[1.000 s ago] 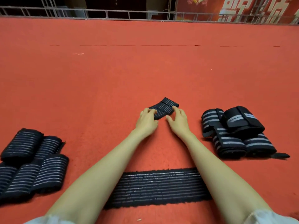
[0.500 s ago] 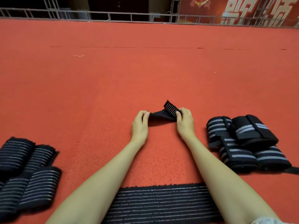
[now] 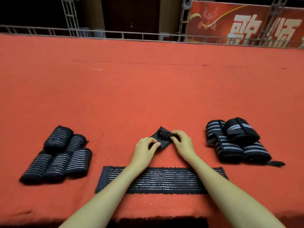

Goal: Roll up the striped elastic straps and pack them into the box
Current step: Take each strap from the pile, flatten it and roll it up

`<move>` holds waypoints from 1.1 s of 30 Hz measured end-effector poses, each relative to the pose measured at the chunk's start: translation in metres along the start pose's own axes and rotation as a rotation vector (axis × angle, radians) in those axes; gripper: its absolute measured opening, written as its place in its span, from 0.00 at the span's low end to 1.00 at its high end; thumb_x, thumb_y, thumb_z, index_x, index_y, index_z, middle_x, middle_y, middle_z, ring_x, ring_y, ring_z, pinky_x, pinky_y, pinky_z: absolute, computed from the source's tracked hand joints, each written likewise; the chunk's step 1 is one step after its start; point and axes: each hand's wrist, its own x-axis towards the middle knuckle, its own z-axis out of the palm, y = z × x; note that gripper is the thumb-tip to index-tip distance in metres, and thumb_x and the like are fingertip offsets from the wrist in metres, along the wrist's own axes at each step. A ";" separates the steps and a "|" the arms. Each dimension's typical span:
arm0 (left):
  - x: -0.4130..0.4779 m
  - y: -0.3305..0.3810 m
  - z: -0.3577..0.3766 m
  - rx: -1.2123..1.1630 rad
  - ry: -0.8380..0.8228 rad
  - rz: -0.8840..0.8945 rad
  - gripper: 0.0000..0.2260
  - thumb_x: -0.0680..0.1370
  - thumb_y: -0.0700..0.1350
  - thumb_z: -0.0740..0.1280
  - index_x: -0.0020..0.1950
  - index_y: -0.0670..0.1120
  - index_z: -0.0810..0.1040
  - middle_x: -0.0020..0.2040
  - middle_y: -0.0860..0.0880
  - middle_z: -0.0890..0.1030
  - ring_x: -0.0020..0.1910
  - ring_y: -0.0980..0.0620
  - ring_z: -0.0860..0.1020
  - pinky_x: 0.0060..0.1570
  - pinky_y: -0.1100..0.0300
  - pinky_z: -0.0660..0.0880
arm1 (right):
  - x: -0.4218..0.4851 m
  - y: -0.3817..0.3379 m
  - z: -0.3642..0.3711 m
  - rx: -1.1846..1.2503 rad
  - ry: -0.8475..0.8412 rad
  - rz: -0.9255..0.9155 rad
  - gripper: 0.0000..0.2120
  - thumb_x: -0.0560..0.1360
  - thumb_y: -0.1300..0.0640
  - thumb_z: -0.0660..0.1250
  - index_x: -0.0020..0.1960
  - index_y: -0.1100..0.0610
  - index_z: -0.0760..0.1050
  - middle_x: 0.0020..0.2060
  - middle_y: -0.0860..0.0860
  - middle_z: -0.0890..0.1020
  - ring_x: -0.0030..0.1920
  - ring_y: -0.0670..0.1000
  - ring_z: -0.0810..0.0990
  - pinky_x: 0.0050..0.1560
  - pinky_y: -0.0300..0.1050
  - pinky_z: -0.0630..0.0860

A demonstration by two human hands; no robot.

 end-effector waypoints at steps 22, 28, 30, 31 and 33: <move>-0.038 0.012 -0.019 0.348 -0.348 0.191 0.15 0.79 0.51 0.64 0.64 0.49 0.75 0.64 0.52 0.74 0.66 0.53 0.68 0.65 0.55 0.65 | -0.117 -0.029 -0.022 0.061 -0.098 -0.056 0.11 0.74 0.63 0.68 0.49 0.49 0.83 0.44 0.45 0.80 0.47 0.41 0.77 0.53 0.32 0.68; -0.039 0.002 -0.008 0.477 -0.241 0.258 0.13 0.80 0.53 0.60 0.59 0.50 0.78 0.57 0.54 0.78 0.58 0.53 0.74 0.52 0.57 0.72 | -0.121 -0.029 -0.018 0.005 -0.100 -0.017 0.08 0.76 0.58 0.64 0.49 0.52 0.82 0.46 0.44 0.80 0.53 0.45 0.76 0.58 0.41 0.70; -0.044 -0.001 -0.003 0.470 -0.172 0.266 0.13 0.81 0.52 0.58 0.57 0.48 0.78 0.54 0.53 0.79 0.55 0.52 0.76 0.49 0.56 0.72 | -0.122 -0.031 -0.019 0.047 -0.080 0.003 0.08 0.77 0.50 0.66 0.47 0.51 0.83 0.44 0.43 0.80 0.51 0.43 0.76 0.55 0.40 0.70; -0.046 -0.003 -0.001 0.432 -0.131 0.238 0.12 0.81 0.51 0.58 0.55 0.47 0.78 0.52 0.52 0.80 0.53 0.51 0.76 0.49 0.55 0.73 | -0.122 -0.031 -0.019 0.052 -0.071 0.003 0.08 0.75 0.47 0.67 0.46 0.50 0.83 0.43 0.42 0.80 0.50 0.42 0.77 0.54 0.39 0.70; -0.047 -0.007 -0.001 0.339 -0.060 0.169 0.11 0.81 0.50 0.59 0.52 0.46 0.78 0.49 0.51 0.81 0.50 0.50 0.78 0.49 0.53 0.74 | -0.121 -0.029 -0.017 0.021 -0.059 -0.008 0.05 0.73 0.49 0.71 0.45 0.50 0.81 0.43 0.42 0.81 0.49 0.43 0.77 0.54 0.38 0.71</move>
